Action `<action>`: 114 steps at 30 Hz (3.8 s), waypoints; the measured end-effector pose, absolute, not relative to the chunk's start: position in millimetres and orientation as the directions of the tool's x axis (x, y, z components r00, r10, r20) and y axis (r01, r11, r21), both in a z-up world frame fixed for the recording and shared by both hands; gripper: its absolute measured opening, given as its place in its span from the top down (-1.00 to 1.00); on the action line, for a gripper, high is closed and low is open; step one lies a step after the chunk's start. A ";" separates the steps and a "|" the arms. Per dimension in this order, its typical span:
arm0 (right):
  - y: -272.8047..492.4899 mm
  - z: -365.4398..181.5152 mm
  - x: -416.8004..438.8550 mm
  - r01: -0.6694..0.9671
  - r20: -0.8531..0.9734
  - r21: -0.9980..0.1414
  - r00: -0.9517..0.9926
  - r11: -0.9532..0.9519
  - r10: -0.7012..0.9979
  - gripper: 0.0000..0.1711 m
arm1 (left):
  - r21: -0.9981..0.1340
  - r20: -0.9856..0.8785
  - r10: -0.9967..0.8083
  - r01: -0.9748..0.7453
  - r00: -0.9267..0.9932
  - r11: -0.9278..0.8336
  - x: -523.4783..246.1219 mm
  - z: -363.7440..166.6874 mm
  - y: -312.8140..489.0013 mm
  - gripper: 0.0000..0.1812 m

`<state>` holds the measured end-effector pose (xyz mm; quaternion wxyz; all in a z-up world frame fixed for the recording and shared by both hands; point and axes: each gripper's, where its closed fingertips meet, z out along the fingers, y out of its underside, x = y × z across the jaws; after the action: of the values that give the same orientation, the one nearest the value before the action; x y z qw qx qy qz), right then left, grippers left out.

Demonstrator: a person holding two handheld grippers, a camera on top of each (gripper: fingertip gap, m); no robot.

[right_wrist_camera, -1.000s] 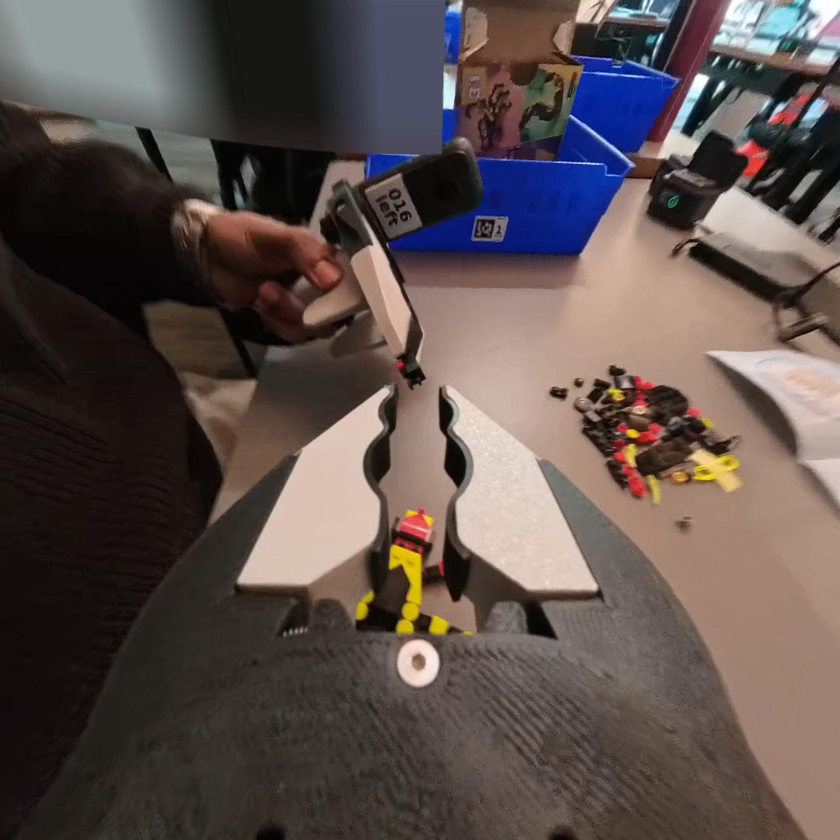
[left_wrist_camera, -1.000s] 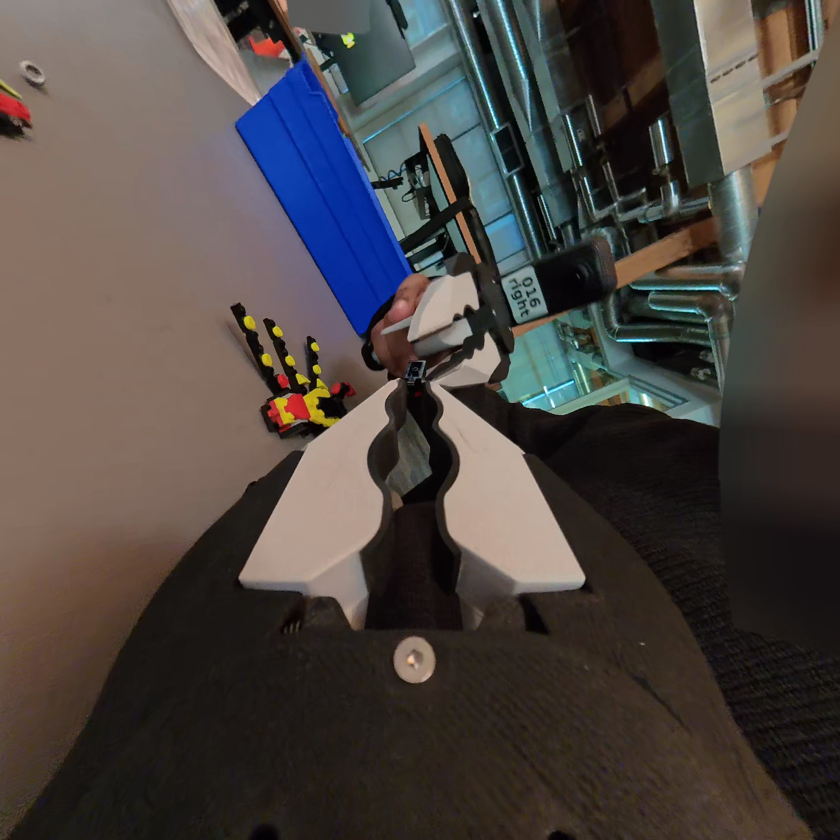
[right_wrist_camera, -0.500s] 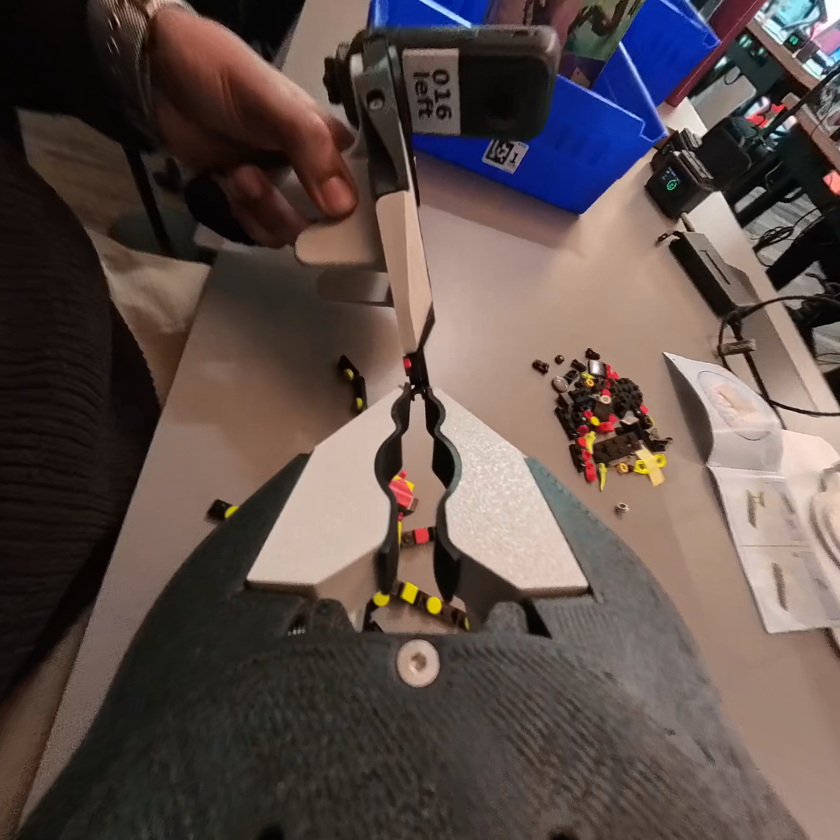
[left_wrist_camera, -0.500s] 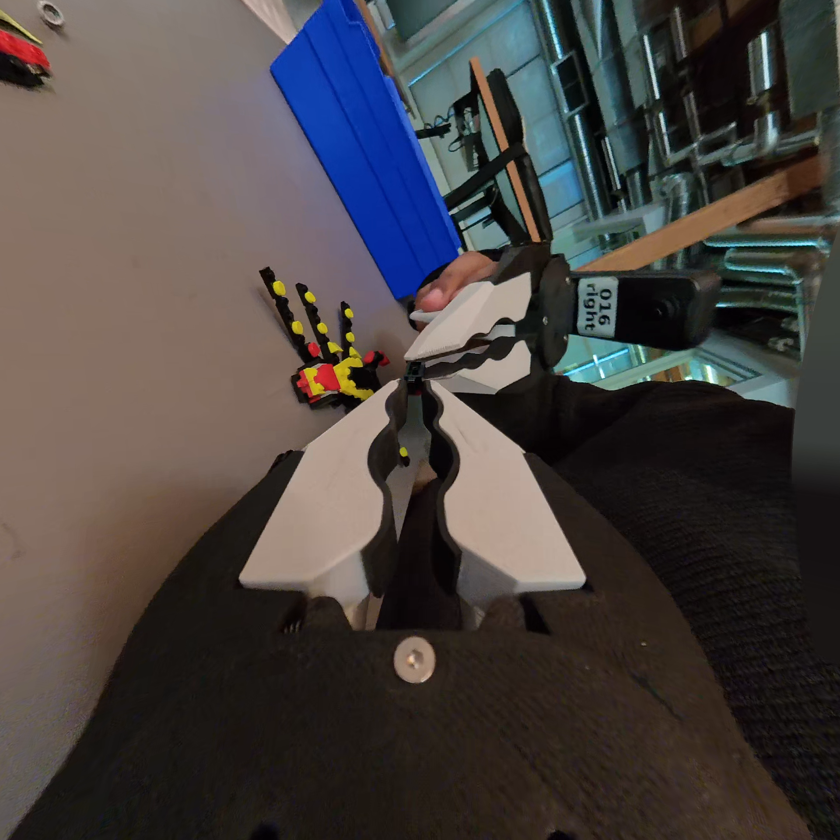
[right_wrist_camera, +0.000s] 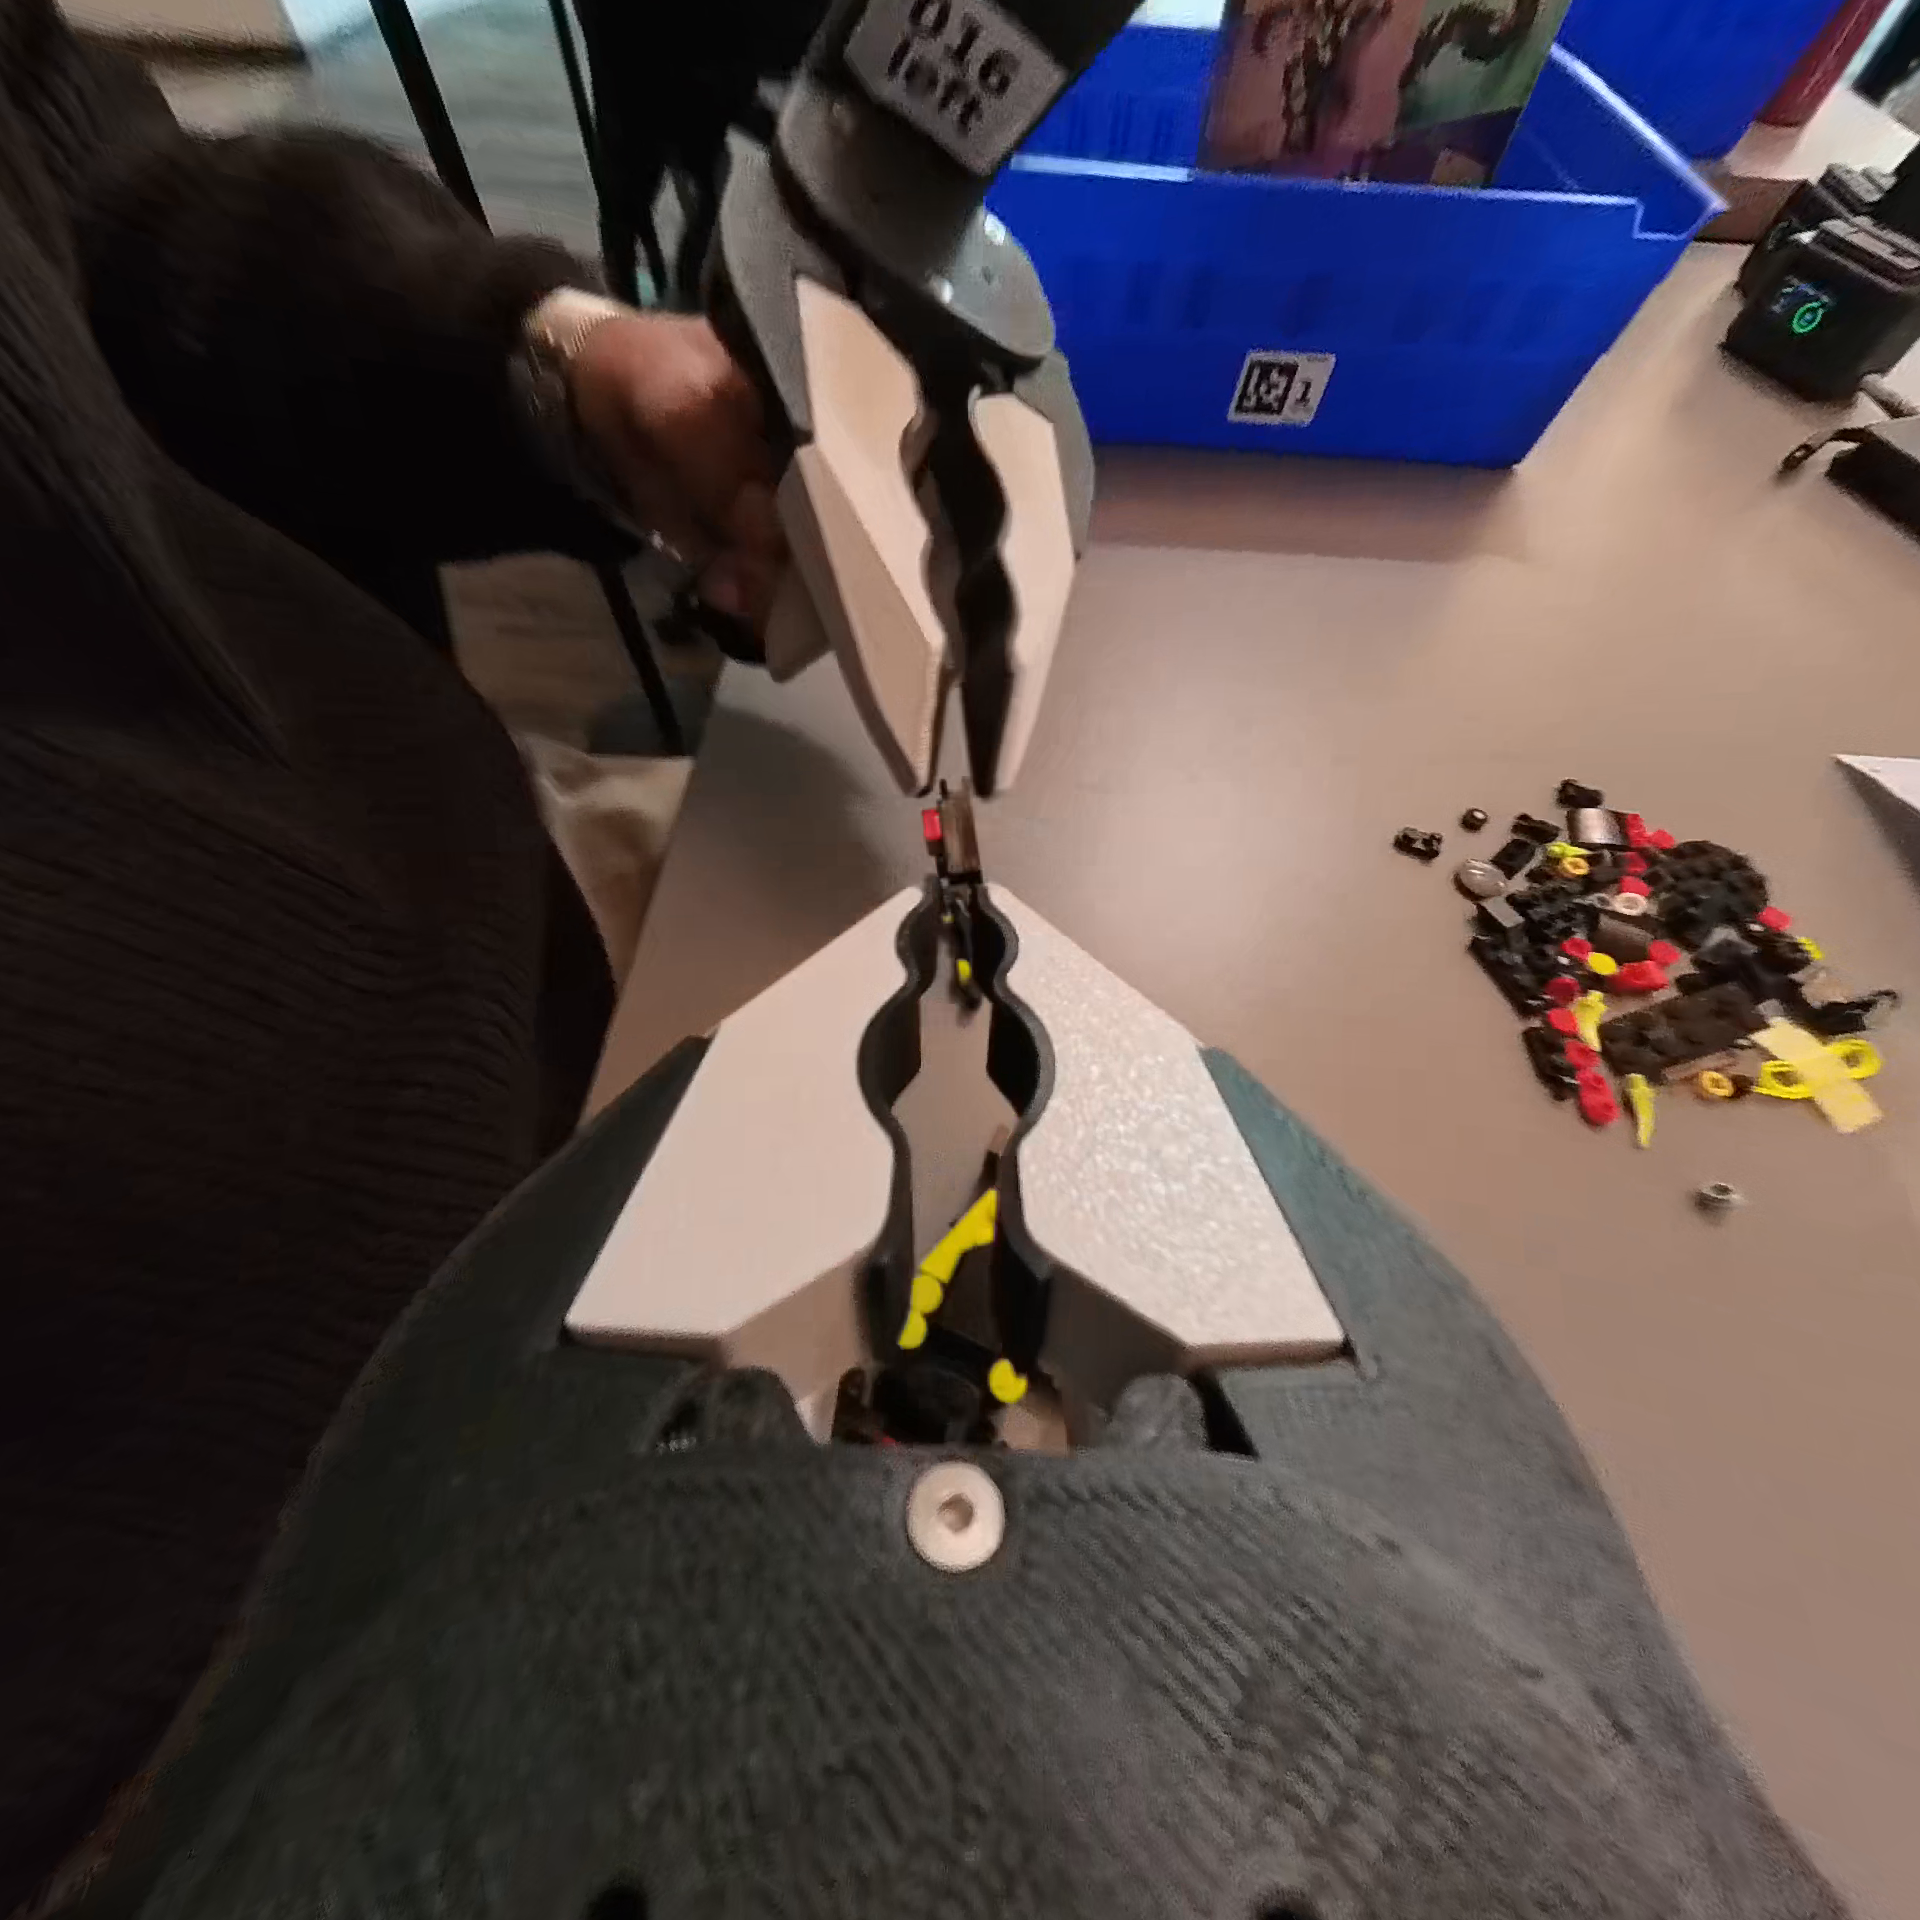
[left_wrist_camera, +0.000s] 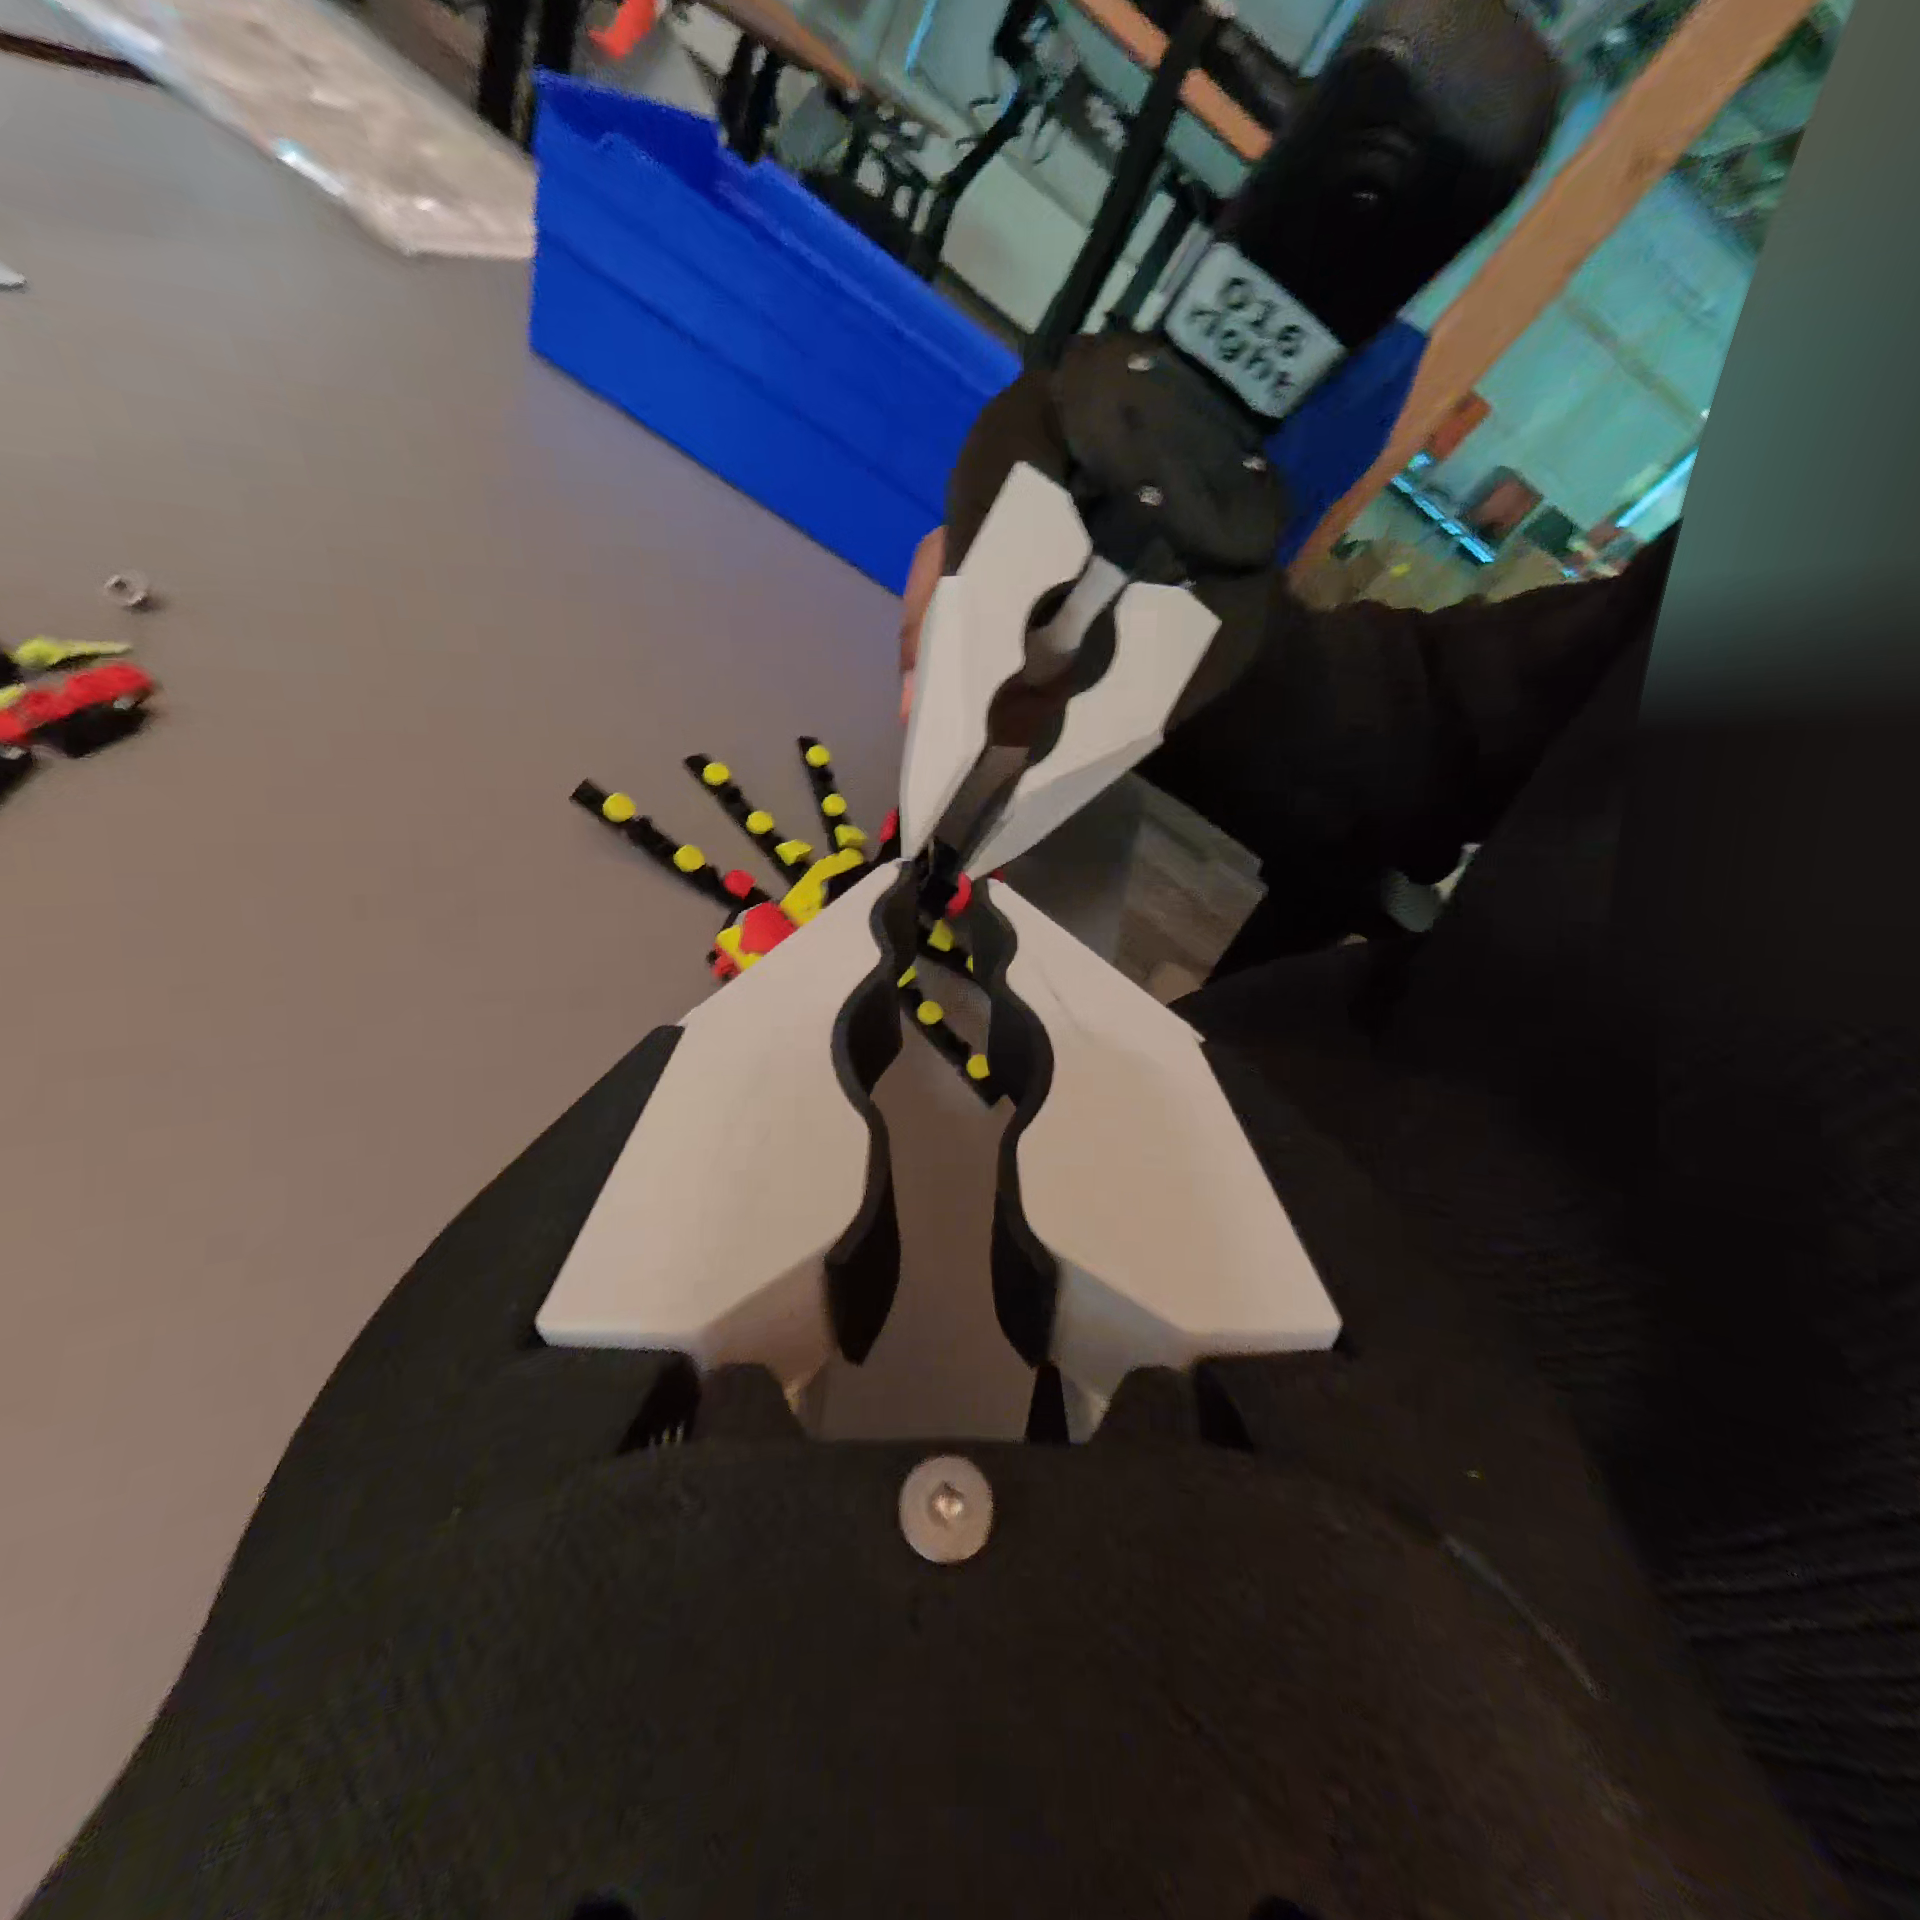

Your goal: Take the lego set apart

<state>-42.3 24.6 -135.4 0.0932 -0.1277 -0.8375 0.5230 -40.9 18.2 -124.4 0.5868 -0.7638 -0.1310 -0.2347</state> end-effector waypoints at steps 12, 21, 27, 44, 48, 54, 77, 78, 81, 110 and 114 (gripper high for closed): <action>24.1 -114.8 -35.7 0.216 -0.145 -0.939 -0.953 0.267 0.265 0.95 | -0.863 0.494 -0.137 0.466 0.858 -0.196 -37.2 -104.8 16.4 0.96; 19.7 -116.8 -33.5 0.196 -0.118 -0.939 -0.955 0.282 0.272 0.95 | -0.864 0.482 -0.130 0.446 0.867 -0.232 -35.3 -108.7 14.7 0.96; 20.6 -112.3 -30.9 0.165 -0.092 -0.948 -0.961 0.273 0.260 0.96 | -0.858 0.494 -0.141 0.455 0.858 -0.237 -34.0 -107.9 14.9 0.97; 24.5 -138.2 -22.6 0.160 -0.076 -0.902 -0.973 0.401 0.217 0.96 | -0.879 0.346 -0.020 0.317 0.938 -0.355 -34.7 -132.5 21.2 0.97; 7.8 -131.2 -9.3 0.158 -0.108 -0.916 -0.983 0.368 0.151 1.00 | -0.880 0.253 0.024 0.240 0.967 -0.409 -37.5 -144.9 24.3 1.00; 18.7 -162.4 -22.7 0.132 -0.011 -0.849 -0.972 0.512 0.234 1.00 | -0.857 0.350 0.134 0.375 0.927 -0.354 -62.1 -146.9 19.4 1.00; 20.9 -144.4 -6.9 -0.343 0.427 -0.772 -0.903 0.535 0.037 1.00 | -0.635 0.756 -0.161 0.652 0.634 -0.414 -16.3 -140.9 22.0 0.97; 21.4 -141.0 -5.8 -0.350 0.432 -0.777 -0.901 0.523 0.039 1.00 | -0.624 0.769 -0.180 0.659 0.613 -0.421 -13.3 -139.3 21.2 0.95; 20.5 -134.1 0.0 -0.338 0.402 -0.807 -0.915 0.484 0.031 1.00 | -0.586 0.806 -0.227 0.686 0.547 -0.431 -7.3 -134.1 21.4 0.89; 63.2 -163.4 -9.5 0.096 0.137 -0.836 -0.917 0.540 0.375 0.79 | -0.633 0.771 -0.174 0.709 0.613 -0.311 -27.8 -126.3 23.2 0.89; 47.6 -183.0 12.9 0.148 0.084 -0.799 -0.932 0.582 0.353 0.62 | -0.806 0.531 0.030 0.516 0.847 -0.289 -51.7 -137.5 24.8 0.87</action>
<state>12.9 47.6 -183.0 0.1179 -0.1422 -0.8816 0.4343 -51.7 24.8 -137.5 0.5697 -0.7739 -0.1763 -0.2134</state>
